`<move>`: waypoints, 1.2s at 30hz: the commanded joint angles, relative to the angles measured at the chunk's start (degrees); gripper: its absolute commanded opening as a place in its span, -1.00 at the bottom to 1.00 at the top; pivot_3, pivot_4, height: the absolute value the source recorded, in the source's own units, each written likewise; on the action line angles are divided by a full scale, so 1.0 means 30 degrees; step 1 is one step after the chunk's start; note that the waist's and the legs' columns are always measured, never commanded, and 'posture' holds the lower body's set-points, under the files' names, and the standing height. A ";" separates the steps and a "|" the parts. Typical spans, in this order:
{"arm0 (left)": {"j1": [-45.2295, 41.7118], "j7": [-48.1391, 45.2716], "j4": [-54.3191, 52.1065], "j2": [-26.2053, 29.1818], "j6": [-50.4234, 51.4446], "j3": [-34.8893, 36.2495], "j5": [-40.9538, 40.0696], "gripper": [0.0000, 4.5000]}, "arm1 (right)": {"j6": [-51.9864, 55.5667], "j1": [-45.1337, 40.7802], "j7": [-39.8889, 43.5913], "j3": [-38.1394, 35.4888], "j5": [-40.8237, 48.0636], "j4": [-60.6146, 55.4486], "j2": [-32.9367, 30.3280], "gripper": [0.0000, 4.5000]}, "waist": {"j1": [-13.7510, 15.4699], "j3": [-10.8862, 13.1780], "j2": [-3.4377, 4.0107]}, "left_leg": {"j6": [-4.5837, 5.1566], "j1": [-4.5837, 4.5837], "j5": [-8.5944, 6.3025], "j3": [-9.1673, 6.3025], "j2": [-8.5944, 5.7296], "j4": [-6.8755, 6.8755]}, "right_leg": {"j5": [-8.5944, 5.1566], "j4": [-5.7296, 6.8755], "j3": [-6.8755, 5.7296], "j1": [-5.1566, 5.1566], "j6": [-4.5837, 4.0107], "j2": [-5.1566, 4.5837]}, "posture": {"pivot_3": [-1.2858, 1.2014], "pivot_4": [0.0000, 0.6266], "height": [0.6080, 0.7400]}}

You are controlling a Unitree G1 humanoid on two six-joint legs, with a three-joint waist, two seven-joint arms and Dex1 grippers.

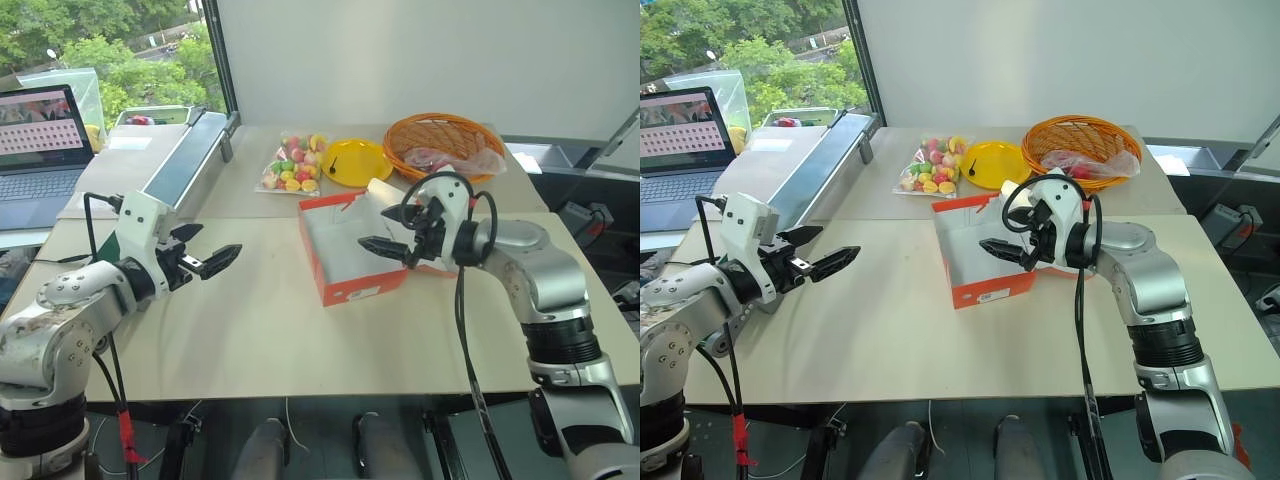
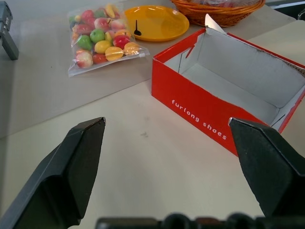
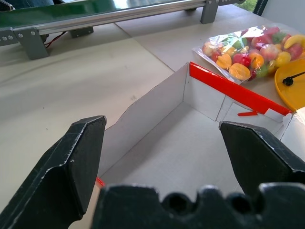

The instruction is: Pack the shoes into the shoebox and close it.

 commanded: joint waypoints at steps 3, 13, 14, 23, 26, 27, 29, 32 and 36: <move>-0.0714 0.1371 0.1033 -0.0481 -0.1901 0.0963 0.0975 0.97 | -0.0964 -0.0218 -0.0750 -0.0164 -0.0668 -0.0469 -0.0070 1.00 | 0.0044 0.0000 0.0001 | 0.0000 0.0006 0.0000 0.0001 0.0000 0.0000 | 0.0001 0.0001 0.0000 0.0003 -0.0002 0.0001 | 0.03 -0.52 1.00; 0.0425 0.4911 0.1272 -0.1526 -0.2733 0.3393 0.2487 0.97 | -0.3149 -0.2345 -0.1114 0.0703 -0.1765 0.2670 0.2025 1.00 | -0.0027 -0.0002 -0.0003 | -0.0001 0.0017 -0.0001 0.0020 0.0033 0.0002 | 0.0023 0.0004 0.0021 -0.0012 -0.0037 0.0039 | 0.03 -0.52 1.00; 0.0554 0.5191 0.1208 -0.1663 -0.2785 0.3645 0.2551 0.97 | -0.3405 -0.2581 -0.1131 0.0764 -0.1800 0.2997 0.2320 1.00 | -0.0017 -0.0002 -0.0003 | -0.0002 0.0013 -0.0001 0.0019 0.0032 0.0002 | 0.0024 0.0000 0.0021 -0.0011 -0.0037 0.0039 | 0.03 -0.52 1.00; 0.0749 0.6023 0.0786 -0.2035 -0.2883 0.3851 0.2562 0.97 | -0.4410 -0.3298 -0.1154 0.0911 -0.1978 0.4390 0.3939 1.00 | 0.0066 -0.0005 -0.0008 | -0.0005 0.0012 0.0000 0.0018 0.0029 0.0004 | 0.0028 0.0000 0.0021 -0.0008 -0.0043 0.0037 | 0.03 -0.52 1.00; 0.0557 0.6226 0.0896 -0.2101 -0.2856 0.3645 0.2601 0.97 | -0.4493 -0.3161 -0.1176 0.0998 -0.2103 0.4466 0.4082 1.00 | 0.0032 -0.0005 -0.0008 | -0.0005 0.0014 0.0000 0.0017 0.0030 0.0004 | 0.0028 0.0007 0.0021 -0.0012 -0.0044 0.0039 | 0.03 -0.52 1.00; 0.0508 0.6257 0.0933 -0.2106 -0.2850 0.3609 0.2588 0.97 | -0.4512 -0.3117 -0.1191 0.1029 -0.2169 0.4480 0.4102 1.00 | 0.0020 -0.0005 -0.0007 | -0.0005 0.0014 0.0000 0.0018 0.0030 0.0004 | 0.0029 0.0007 0.0021 -0.0013 -0.0044 0.0038 | 0.03 -0.52 1.00; 0.0352 0.6279 0.1160 -0.2075 -0.2913 0.3474 0.2635 0.97 | -0.4670 -0.2983 -0.1224 0.1004 -0.2262 0.4560 0.4113 1.00 | 0.0013 -0.0005 -0.0008 | -0.0005 0.0015 0.0000 0.0018 0.0030 0.0004 | 0.0029 0.0007 0.0022 -0.0011 -0.0044 0.0038 | 0.03 -0.52 1.00; -0.0021 0.6274 0.1846 -0.1905 -0.3131 0.3366 0.2847 0.97 | -0.4827 -0.2741 -0.1091 0.0783 -0.1902 0.4282 0.4362 1.00 | 0.0009 -0.0005 -0.0008 | -0.0005 0.0016 0.0000 0.0017 0.0030 0.0005 | 0.0029 0.0008 0.0021 -0.0012 -0.0045 0.0040 | 0.03 -0.52 1.00; -0.0322 0.6098 0.2475 -0.1757 -0.3518 0.3119 0.3136 0.97 | -0.4835 -0.2182 -0.0981 0.0648 -0.1258 0.3470 0.5040 1.00 | -0.0059 -0.0005 -0.0008 | -0.0005 0.0019 -0.0001 0.0018 0.0032 0.0004 | 0.0029 0.0010 0.0023 -0.0012 -0.0045 0.0044 | 0.03 -0.52 1.00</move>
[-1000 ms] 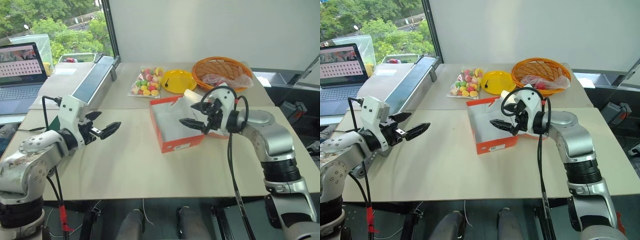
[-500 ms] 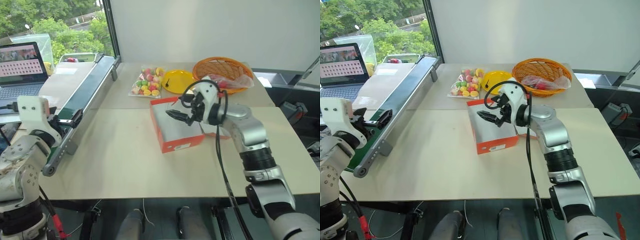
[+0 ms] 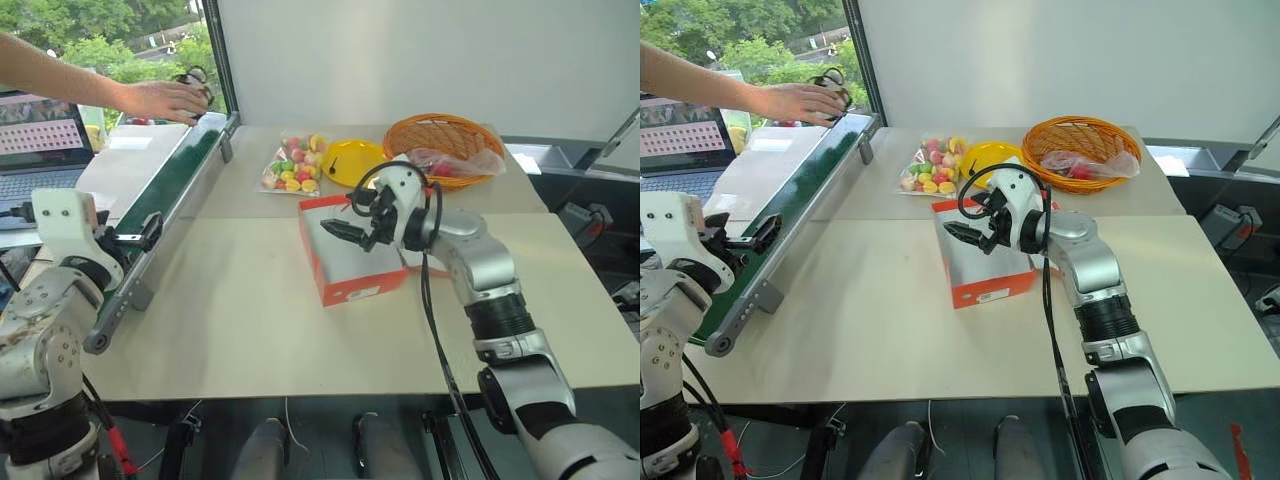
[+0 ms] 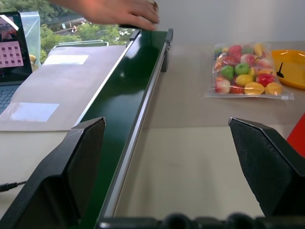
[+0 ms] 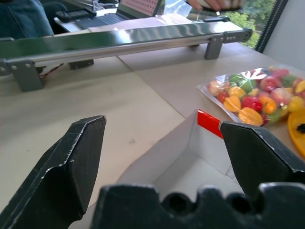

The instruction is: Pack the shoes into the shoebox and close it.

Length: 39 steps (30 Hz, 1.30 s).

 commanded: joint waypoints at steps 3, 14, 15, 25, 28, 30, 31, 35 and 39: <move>-0.0330 -0.0306 0.0415 0.0400 -0.0877 -0.0139 0.0375 0.97 | -0.0257 0.0831 0.0223 -0.0327 0.1192 -0.2249 0.0988 1.00 | -0.0016 0.0000 0.0000 | -0.0002 -0.0005 -0.0001 -0.0001 0.0001 0.0000 | 0.0000 0.0004 0.0001 -0.0010 0.0000 0.0001 | 0.03 -0.52 1.00; 0.0240 -0.1314 0.1451 0.1181 -0.1538 0.0612 0.0304 0.97 | 0.0742 0.1081 -0.0338 0.0502 0.1358 -0.3835 0.2411 1.00 | -0.0013 0.0000 0.0000 | -0.0004 0.0013 -0.0001 -0.0002 0.0006 0.0000 | 0.0000 0.0011 0.0002 -0.0005 -0.0001 0.0007 | 0.03 -0.52 1.00; 0.0399 -0.1512 0.2091 0.1488 -0.1867 0.0973 0.0438 0.97 | 0.0827 0.1084 -0.0379 0.0593 0.1382 -0.3934 0.2551 1.00 | -0.0019 0.0001 0.0002 | -0.0003 0.0013 -0.0001 -0.0002 0.0008 0.0000 | 0.0001 0.0013 0.0001 -0.0008 -0.0001 0.0010 | 0.03 -0.52 1.00; 0.0493 -0.6749 0.9525 0.4414 -0.7094 0.1712 0.0998 0.97 | 0.2484 0.1587 0.0251 0.1130 0.2564 -0.5856 0.2839 1.00 | 0.0042 0.0002 0.0003 | -0.0007 0.0036 -0.0003 0.0000 0.0043 -0.0031 | 0.0005 0.0006 -0.0002 -0.0019 -0.0010 0.0043 | 0.03 -0.52 1.00; -0.0251 -0.8315 1.2148 0.5330 -0.8420 0.1236 0.1218 0.97 | 0.3283 0.1915 0.0649 0.1352 0.3103 -0.6732 0.2433 1.00 | 0.0062 0.0000 0.0000 | -0.0006 0.0036 -0.0003 0.0000 0.0046 -0.0032 | 0.0005 0.0000 -0.0005 -0.0019 -0.0011 0.0045 | 0.03 -0.52 1.00; -0.0840 -0.9253 1.4118 0.5866 -0.9335 0.0902 0.1460 0.97 | 0.3700 0.2121 0.0781 0.1519 0.3326 -0.7235 0.2207 1.00 | 0.0096 -0.0001 -0.0002 | -0.0007 0.0036 -0.0002 -0.0001 0.0046 -0.0033 | 0.0006 0.0001 -0.0008 -0.0016 -0.0013 0.0045 | 0.03 -0.52 1.00; -0.1163 -0.9591 1.5103 0.6082 -0.9817 0.0751 0.1629 0.97 | 0.3841 0.2197 0.0783 0.1543 0.3407 -0.7418 0.2121 1.00 | 0.0079 -0.0001 -0.0002 | -0.0007 0.0036 -0.0002 0.0000 0.0049 -0.0033 | 0.0006 -0.0003 -0.0012 -0.0021 -0.0012 0.0049 | 0.03 -0.52 1.00; -0.3208 -1.0995 1.9341 0.6852 -1.1348 -0.0133 0.2237 0.97 | 0.4238 0.2508 0.0566 0.1627 0.3614 -0.7998 0.1890 1.00 | 0.0046 -0.0004 -0.0008 | -0.0007 0.0044 -0.0003 0.0002 0.0064 -0.0045 | 0.0006 0.0004 -0.0017 -0.0021 -0.0012 0.0060 | 0.03 -0.52 1.00; -0.5153 -1.1608 2.2888 0.7330 -1.2491 -0.0729 0.2850 0.97 | 0.4352 0.2724 0.0283 0.1630 0.3556 -0.8263 0.1845 1.00 | 0.0000 -0.0009 -0.0015 | -0.0007 0.0042 -0.0002 0.0003 0.0068 -0.0045 | 0.0007 0.0010 -0.0022 -0.0026 -0.0011 0.0065 | 0.03 -0.52 1.00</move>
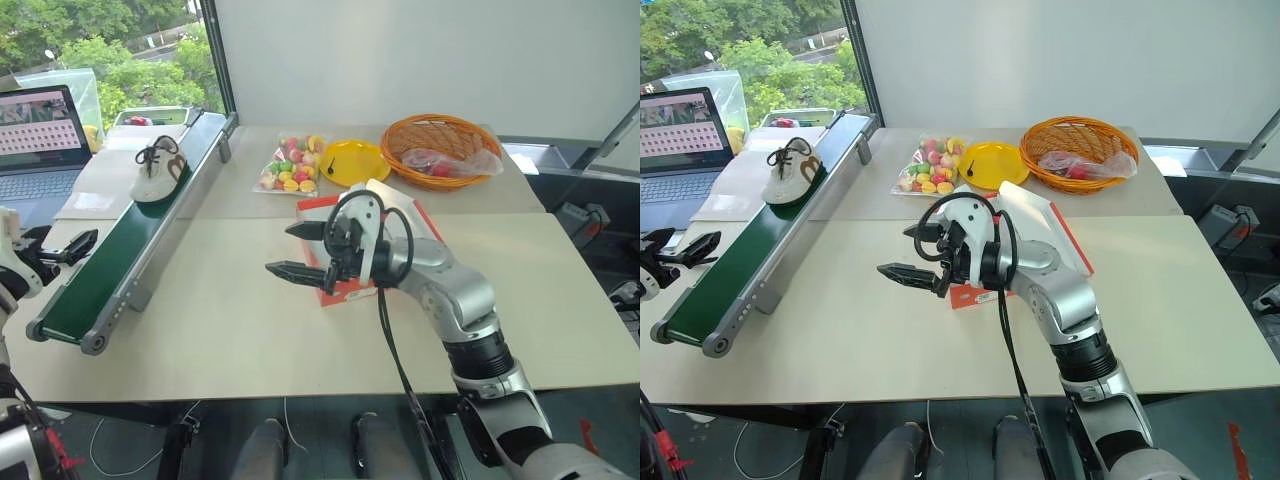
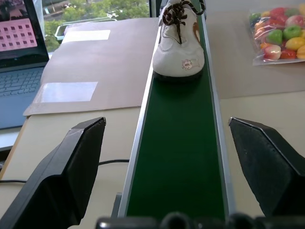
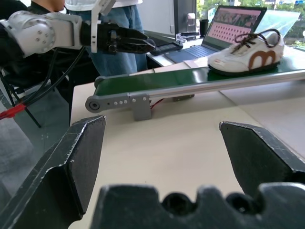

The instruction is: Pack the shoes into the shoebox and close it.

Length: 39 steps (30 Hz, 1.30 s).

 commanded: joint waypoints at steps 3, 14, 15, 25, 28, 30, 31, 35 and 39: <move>-0.2474 -0.1202 0.4160 0.1269 -0.2099 -0.0898 0.0978 0.97 | 0.0146 0.0182 -0.0523 -0.0228 0.0420 -0.1285 -0.0089 1.00 | -0.0066 -0.0007 -0.0015 | 0.0001 0.0000 0.0000 0.0001 0.0007 0.0000 | 0.0000 0.0011 -0.0002 -0.0005 0.0000 0.0006 | 0.03 -0.52 1.00; -0.4338 -0.2224 0.7030 0.1380 -0.3368 -0.2019 0.1862 0.97 | 0.0169 0.0670 -0.0828 -0.0086 0.0300 -0.1712 -0.0664 1.00 | -0.0046 -0.0013 -0.0028 | 0.0001 0.0000 0.0000 0.0003 0.0015 0.0001 | -0.0003 0.0024 -0.0008 -0.0004 0.0005 0.0012 | 0.03 -0.52 1.00; -0.4432 -0.2219 0.7169 0.1379 -0.3468 -0.2113 0.1957 0.97 | 0.0161 0.0654 -0.0840 -0.0064 0.0295 -0.1709 -0.0686 1.00 | -0.0042 -0.0015 -0.0031 | 0.0001 -0.0001 0.0000 0.0003 0.0021 0.0001 | -0.0003 0.0023 -0.0009 -0.0006 0.0005 0.0018 | 0.03 -0.52 1.00; -0.5074 -0.1586 0.8686 0.1262 -0.3630 -0.2515 0.2708 0.63 | -0.0027 0.0469 -0.1021 0.0053 0.0011 -0.1505 -0.0988 1.00 | -0.0031 -0.0018 -0.0037 | 0.0001 0.0000 0.0000 0.0003 0.0037 0.0001 | -0.0003 0.0027 -0.0011 -0.0004 0.0006 0.0036 | 0.03 -0.52 1.00; -0.5201 -0.1404 0.8677 0.1137 -0.3772 -0.2144 0.2392 0.16 | -0.0037 0.0478 -0.1077 0.0093 -0.0025 -0.1561 -0.1084 1.00 | -0.0052 -0.0017 -0.0040 | 0.0001 -0.0002 -0.0001 0.0003 0.0039 0.0001 | -0.0003 0.0028 -0.0011 -0.0007 0.0006 0.0039 | 0.03 -0.52 1.00; -0.5320 -0.1224 0.8562 0.1055 -0.3891 -0.1935 0.2211 -0.17 | -0.0059 0.0482 -0.1109 0.0110 -0.0059 -0.1585 -0.1158 1.00 | -0.0031 -0.0017 -0.0045 | 0.0001 -0.0001 -0.0001 0.0003 0.0047 0.0002 | -0.0003 0.0030 -0.0012 -0.0008 0.0006 0.0046 | 0.03 -0.52 1.00; -0.5340 -0.1240 0.8478 0.1006 -0.3826 -0.1828 0.2087 -0.30 | -0.0068 0.0472 -0.1126 0.0115 -0.0072 -0.1583 -0.1184 1.00 | -0.0026 -0.0018 -0.0047 | 0.0001 0.0002 0.0000 0.0003 0.0047 0.0002 | -0.0004 0.0037 -0.0011 -0.0007 0.0006 0.0045 | 0.03 -0.52 1.00; -0.5108 -0.1134 0.7868 0.0765 -0.3489 -0.1592 0.1737 -0.85 | -0.0092 0.0461 -0.1151 0.0158 -0.0078 -0.1598 -0.1268 1.00 | -0.0024 -0.0022 -0.0058 | 0.0001 -0.0001 0.0000 0.0002 0.0054 0.0002 | -0.0006 0.0035 -0.0012 -0.0007 0.0011 0.0052 | 0.03 -0.52 1.00; -0.4308 -0.0945 0.4432 0.0027 -0.2061 -0.0822 0.0387 -0.99 | 0.0002 0.0490 -0.1155 0.0080 -0.0001 -0.1670 -0.1373 1.00 | 0.0005 -0.0021 -0.0080 | 0.0001 -0.0012 0.0000 -0.0001 0.0053 0.0002 | -0.0003 0.0033 -0.0012 -0.0009 0.0005 0.0051 | 0.03 -0.52 1.00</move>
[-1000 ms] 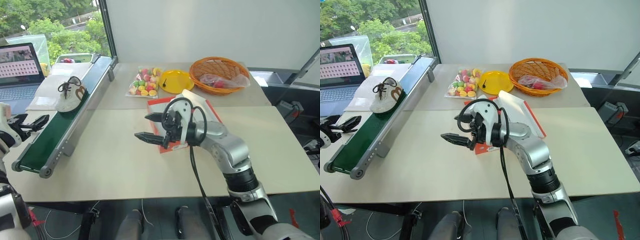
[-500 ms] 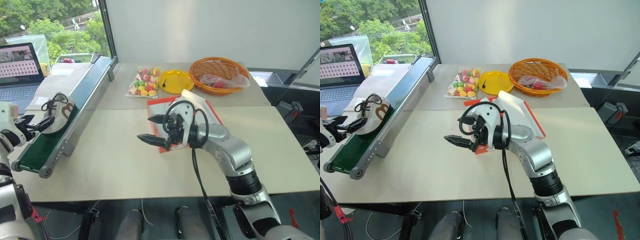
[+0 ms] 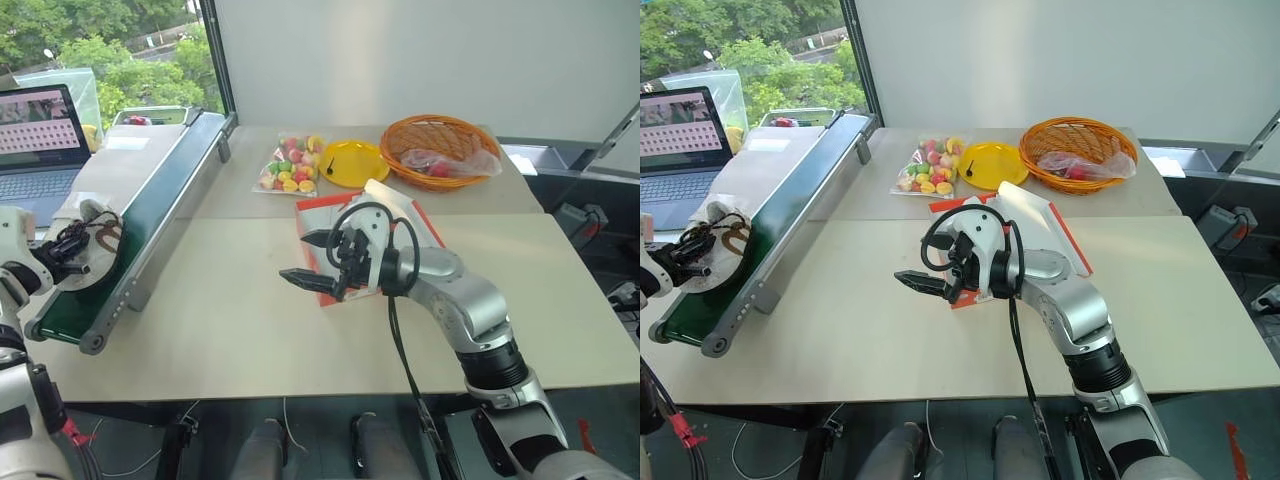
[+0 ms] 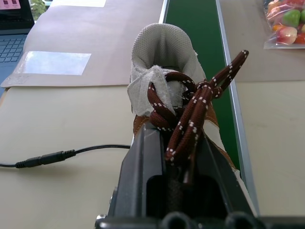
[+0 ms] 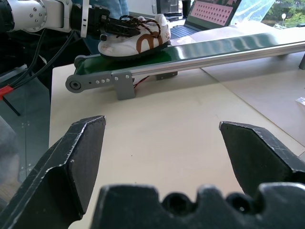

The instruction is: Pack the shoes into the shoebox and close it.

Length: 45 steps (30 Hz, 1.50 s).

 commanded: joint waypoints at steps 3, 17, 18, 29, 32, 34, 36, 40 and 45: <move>0.1581 0.1011 -0.7794 -0.0976 0.2273 0.1688 -0.2598 -0.99 | 0.0014 -0.0185 -0.0116 -0.0499 0.0463 -0.0890 -0.0078 1.00 | -0.0009 -0.0003 -0.0029 | 0.0000 -0.0010 0.0000 -0.0007 0.0001 0.0006 | 0.0003 -0.0006 0.0003 -0.0002 -0.0005 -0.0002 | 0.03 -0.52 1.00; 0.2885 1.2733 -2.8337 -1.1757 0.9438 0.0611 -0.9817 -0.99 | 0.3845 -0.2315 -0.8266 -0.5410 0.4064 0.0223 0.6559 1.00 | -0.0058 -0.0013 -0.0047 | -0.0011 0.0002 -0.0006 0.0001 0.0009 0.0017 | 0.0048 0.0003 0.0079 -0.0015 -0.0073 0.0026 | 0.03 -0.52 1.00; 0.2697 1.2835 -2.8563 -1.2063 0.9466 0.0167 -0.9886 -0.99 | 0.4049 -0.2486 -0.8599 -0.5544 0.4330 0.0152 0.6901 1.00 | -0.0055 -0.0014 -0.0047 | -0.0011 0.0004 -0.0006 0.0003 0.0010 0.0017 | 0.0049 0.0005 0.0081 -0.0013 -0.0075 0.0029 | 0.03 -0.52 1.00; 0.3654 1.3805 -3.1101 -1.3603 0.9742 -0.3570 -0.9330 -0.99 | 0.4694 -0.3483 -1.0263 -0.7093 0.7506 -0.0817 0.7834 1.00 | 0.0020 -0.0013 -0.0046 | -0.0011 0.0000 -0.0006 0.0011 0.0011 0.0024 | 0.0049 -0.0037 0.0091 0.0019 -0.0077 0.0052 | 0.03 -0.52 1.00; 0.3601 1.3893 -3.0967 -1.3770 0.9554 -0.3728 -0.9389 -0.99 | 0.4864 -0.3500 -1.0747 -0.7226 0.8118 -0.0905 0.7644 1.00 | -0.0053 -0.0013 -0.0044 | -0.0010 0.0009 -0.0006 0.0015 0.0020 0.0024 | 0.0049 -0.0037 0.0105 0.0019 -0.0079 0.0070 | 0.03 -0.52 1.00; 0.3252 1.4173 -3.0825 -1.4118 0.9407 -0.3853 -0.9401 -1.00 | 0.4802 -0.3384 -1.0939 -0.7042 0.8114 -0.0914 0.7401 0.89 | -0.0057 -0.0013 -0.0042 | -0.0008 0.0022 -0.0007 0.0019 0.0037 0.0023 | 0.0048 -0.0038 0.0107 0.0027 -0.0079 0.0090 | 0.03 -0.52 1.00; 0.3015 1.4345 -3.0733 -1.4343 0.9309 -0.3899 -0.9343 -1.00 | 0.4698 -0.3292 -1.1058 -0.6929 0.8179 -0.0898 0.7322 0.72 | -0.0023 -0.0012 -0.0042 | -0.0008 0.0017 -0.0007 0.0025 0.0042 0.0023 | 0.0047 -0.0041 0.0107 0.0025 -0.0080 0.0095 | 0.03 -0.52 1.00; 0.2508 1.4702 -3.0545 -1.4516 0.9301 -0.3553 -0.9542 -1.00 | 0.4561 -0.3156 -1.1038 -0.6688 0.8255 -0.0961 0.7219 0.11 | -0.0008 -0.0012 -0.0042 | -0.0008 0.0005 -0.0007 0.0031 0.0040 0.0023 | 0.0048 -0.0055 0.0108 0.0027 -0.0079 0.0091 | 0.03 -0.52 1.00; 0.2078 1.5222 -3.0727 -1.4480 0.9599 -0.3239 -1.0060 -1.00 | 0.4426 -0.3206 -1.0925 -0.6636 0.8394 -0.0795 0.7184 -0.64 | -0.0021 -0.0012 -0.0042 | -0.0008 0.0009 -0.0007 0.0030 0.0042 0.0023 | 0.0047 -0.0052 0.0109 0.0027 -0.0079 0.0093 | 0.03 -0.52 1.00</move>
